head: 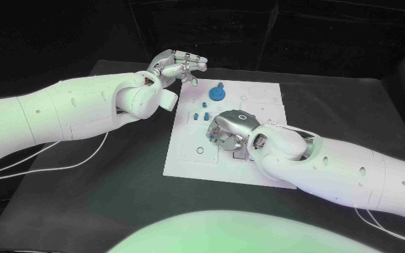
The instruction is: Assemble the parts on the task board
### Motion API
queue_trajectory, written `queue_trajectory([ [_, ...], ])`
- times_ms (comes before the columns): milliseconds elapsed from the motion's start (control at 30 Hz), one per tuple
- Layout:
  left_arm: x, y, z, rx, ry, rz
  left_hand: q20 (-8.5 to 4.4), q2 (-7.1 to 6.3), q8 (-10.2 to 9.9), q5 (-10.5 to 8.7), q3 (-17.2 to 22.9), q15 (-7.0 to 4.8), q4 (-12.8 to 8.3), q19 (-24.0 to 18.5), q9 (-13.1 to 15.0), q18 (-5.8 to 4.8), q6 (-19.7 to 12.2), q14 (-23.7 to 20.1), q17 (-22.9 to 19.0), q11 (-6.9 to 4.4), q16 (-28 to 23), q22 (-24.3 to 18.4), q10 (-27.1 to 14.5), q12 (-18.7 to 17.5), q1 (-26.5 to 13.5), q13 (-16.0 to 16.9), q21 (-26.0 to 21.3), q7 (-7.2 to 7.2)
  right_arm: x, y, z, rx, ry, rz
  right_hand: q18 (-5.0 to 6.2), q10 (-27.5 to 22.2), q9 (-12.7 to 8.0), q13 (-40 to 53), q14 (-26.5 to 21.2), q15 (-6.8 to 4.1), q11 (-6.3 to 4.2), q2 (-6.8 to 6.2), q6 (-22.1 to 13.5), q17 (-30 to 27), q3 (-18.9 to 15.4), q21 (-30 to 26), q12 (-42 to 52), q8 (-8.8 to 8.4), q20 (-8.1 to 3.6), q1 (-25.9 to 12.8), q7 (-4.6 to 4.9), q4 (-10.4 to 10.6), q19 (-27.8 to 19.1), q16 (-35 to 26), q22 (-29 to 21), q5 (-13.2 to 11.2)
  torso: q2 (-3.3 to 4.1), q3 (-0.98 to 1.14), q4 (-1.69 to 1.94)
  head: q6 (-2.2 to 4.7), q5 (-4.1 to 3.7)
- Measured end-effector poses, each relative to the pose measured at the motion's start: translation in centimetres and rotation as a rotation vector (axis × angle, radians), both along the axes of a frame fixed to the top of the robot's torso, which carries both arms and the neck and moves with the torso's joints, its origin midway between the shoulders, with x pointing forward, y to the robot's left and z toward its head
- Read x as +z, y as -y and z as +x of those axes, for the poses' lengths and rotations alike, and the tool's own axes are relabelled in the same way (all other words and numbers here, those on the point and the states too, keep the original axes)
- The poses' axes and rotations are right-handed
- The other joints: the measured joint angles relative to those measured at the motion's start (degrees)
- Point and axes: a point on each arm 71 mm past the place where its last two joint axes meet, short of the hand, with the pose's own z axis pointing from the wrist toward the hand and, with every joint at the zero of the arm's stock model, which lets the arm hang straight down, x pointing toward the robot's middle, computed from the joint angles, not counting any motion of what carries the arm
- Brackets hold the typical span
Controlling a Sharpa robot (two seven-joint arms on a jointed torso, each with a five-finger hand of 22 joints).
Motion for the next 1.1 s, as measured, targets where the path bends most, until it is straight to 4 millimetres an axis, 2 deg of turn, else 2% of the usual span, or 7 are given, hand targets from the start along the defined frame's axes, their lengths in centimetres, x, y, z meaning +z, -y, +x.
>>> queue_trajectory([
  [67, 0.0, 0.0, 0.0, 0.000, 0.000, 0.000, 0.00, 0.00, 0.0, 0.00, 0.0, 0.00, 0.0, 0.0, 0.0, 0.00, 0.0, 0.0, 0.0, 0.00, 0.0, 0.0, 0.0, 0.0, 0.0, 0.0, 0.0, 0.00, 0.0, -0.1, 0.0, 0.000, 0.000, -0.002, 0.00, 0.0, 0.0, 0.0, 0.0, 0.00, 0.00, 0.00, 0.0, -0.1, 0.0, 0.0, 0.0, -0.01, 0.00, 0.0, 0.00, 0.0, 0.0, 0.0, 0.0, 0.0, 0.00, 0.00, 0.00, -0.01, 0.00],
  [200, 0.0, 0.0, 0.0, -0.001, 0.000, 0.000, 0.00, 0.00, 0.0, 0.00, 0.0, 0.00, 0.0, 0.0, 0.0, 0.00, 0.0, 0.0, 0.0, 0.00, 0.0, 0.0, 0.0, 0.0, 0.0, 0.0, 0.0, 0.00, -0.1, -0.1, 0.0, 0.001, -0.002, -0.010, 0.00, -1.0, -0.3, -0.2, 0.0, 0.00, 0.95, -0.62, -1.2, -0.2, -0.6, 0.0, -0.9, -0.99, 0.00, -0.6, 0.90, 0.3, 0.0, 0.0, -0.2, 0.1, 0.00, -0.01, 0.00, -0.01, 0.00],
  [367, 0.0, 0.0, 0.0, 0.000, 0.000, 0.000, 0.00, 0.00, 0.0, 0.00, 0.0, 0.00, 0.0, 0.0, 0.0, 0.00, 0.0, 0.0, 0.0, 0.00, 0.0, 0.0, 0.0, 0.0, 0.0, 0.0, 0.0, 0.00, -0.1, -0.1, 0.1, -0.002, -0.001, -0.015, 0.00, -4.3, -0.6, -0.9, 0.0, 0.64, 1.75, -2.28, -3.2, -1.0, -2.2, -0.7, -2.6, -2.08, 0.99, -2.3, 1.81, 1.3, -1.0, -0.1, -1.9, 1.6, 0.00, -0.01, -0.02, -0.09, -0.02],
  [533, 0.0, -0.1, 0.1, 0.001, 0.000, 0.001, 0.00, 0.00, 0.0, 0.00, 0.0, 0.00, 0.0, 0.0, 0.0, 0.00, 0.0, 0.0, 0.0, 0.00, 0.0, 0.0, 0.0, 0.0, 0.0, 0.0, 0.0, 0.00, -0.1, 0.0, 0.0, -0.003, 0.002, -0.010, 0.00, -6.9, -0.6, -1.3, 0.0, 1.45, 2.75, -2.96, -4.2, -2.7, -3.7, -2.2, -3.5, -2.32, 2.05, -3.0, 2.41, 1.8, -2.1, -1.3, -4.4, 1.8, 0.00, 0.01, -0.03, -0.16, -0.12],
  [900, -0.1, -0.1, 0.1, 0.002, -0.001, 0.002, 0.00, 0.00, -0.2, 0.00, 0.0, 0.00, 0.0, 0.0, 0.0, 0.00, 0.0, 0.0, 0.0, 0.00, 0.0, 0.0, 0.0, 0.0, 0.0, 0.0, 0.0, 0.00, 0.7, 0.8, -0.1, -0.030, 0.041, 0.088, 0.00, -6.9, -0.6, -1.1, 0.0, 1.45, 2.76, -2.94, -4.8, -2.0, -5.6, -2.2, -2.6, -2.32, 2.05, -2.9, 2.59, 2.8, -2.1, -0.8, -4.3, 6.0, 0.00, 0.06, -0.07, -0.04, -0.25],
  [1100, -0.1, -0.2, 0.2, 0.003, -0.002, 0.003, 0.00, 0.00, -0.2, 0.00, 0.0, 0.00, 0.0, 0.0, 0.0, 0.00, 0.0, 0.0, 0.0, 0.00, 0.0, 0.0, 0.0, 0.0, 0.0, 0.0, 0.0, 0.00, 1.5, 2.8, -0.7, -0.064, 0.048, 0.147, 0.00, -6.9, -0.5, -1.0, 0.0, 1.44, 2.76, -2.94, -4.9, -2.3, -6.0, -2.2, -2.0, -2.31, 2.05, -2.9, 2.68, 3.2, -2.1, -0.8, -4.3, 6.9, -0.03, 0.07, -0.10, 0.37, -0.74],
])
